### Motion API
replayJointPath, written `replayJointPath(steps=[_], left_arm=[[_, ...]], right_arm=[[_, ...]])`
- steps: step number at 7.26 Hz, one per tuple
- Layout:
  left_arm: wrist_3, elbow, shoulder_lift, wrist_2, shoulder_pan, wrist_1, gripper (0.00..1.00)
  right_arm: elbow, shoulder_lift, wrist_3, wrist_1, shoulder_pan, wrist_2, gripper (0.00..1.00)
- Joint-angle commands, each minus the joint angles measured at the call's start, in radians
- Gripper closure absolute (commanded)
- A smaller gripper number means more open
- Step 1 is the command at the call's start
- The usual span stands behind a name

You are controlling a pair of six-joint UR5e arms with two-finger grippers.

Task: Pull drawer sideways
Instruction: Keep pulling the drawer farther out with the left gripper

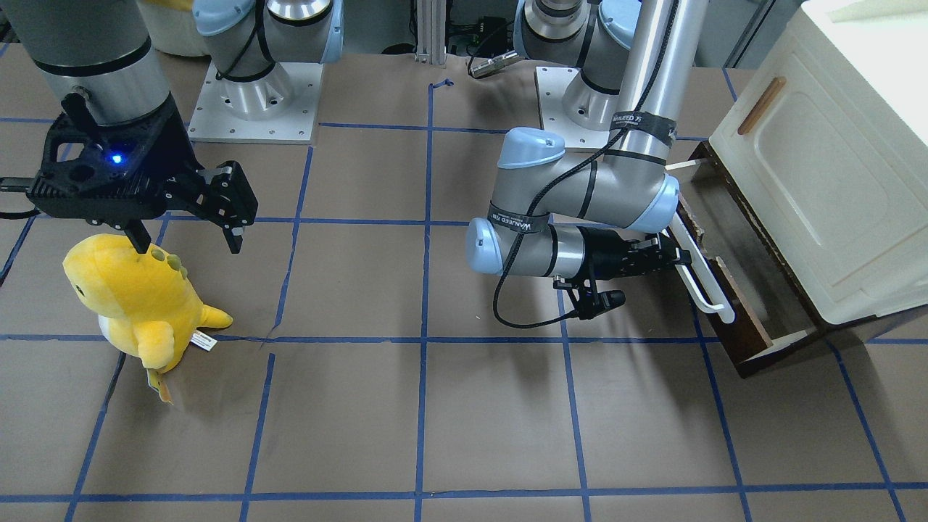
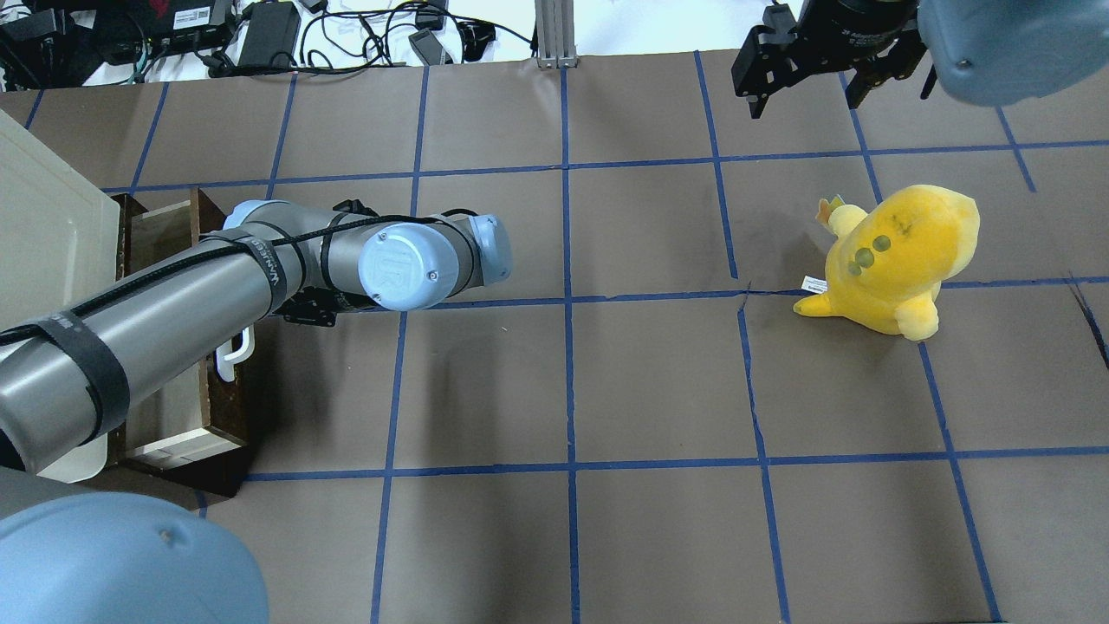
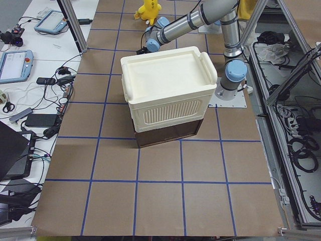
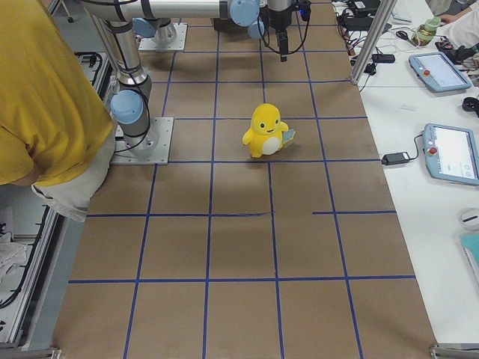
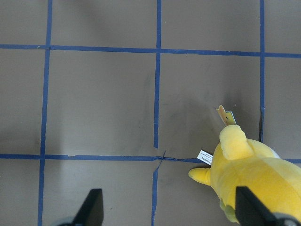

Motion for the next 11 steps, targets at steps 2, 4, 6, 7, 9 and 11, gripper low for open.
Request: replayJointPath(steps=[2,4,6,7,9,11], left_arm=[[-0.001,0.003,-0.004,-0.013,-0.011,-0.002,0.78],[-0.007,0.002,-0.004,-0.015,-0.022,-0.003,0.78],[-0.007,0.002,-0.005,-0.028,-0.031,-0.003,0.78],[-0.009,0.0,-0.005,-0.028,-0.04,-0.003,0.78],[-0.009,0.0,-0.007,-0.028,-0.04,-0.002,0.78],[-0.009,0.0,-0.01,-0.028,-0.042,-0.002,0.78]], right_arm=[[0.0,0.0,0.0,0.0,0.0,0.0,0.0],[0.0,0.0,0.0,0.0,0.0,0.0,0.0],[0.0,0.0,0.0,0.002,0.0,0.0,0.0],[0.0,0.0,0.0,0.0,0.0,0.0,0.0],[0.0,0.0,0.0,0.0,0.0,0.0,0.0],[0.0,0.0,0.0,0.0,0.0,0.0,0.0]])
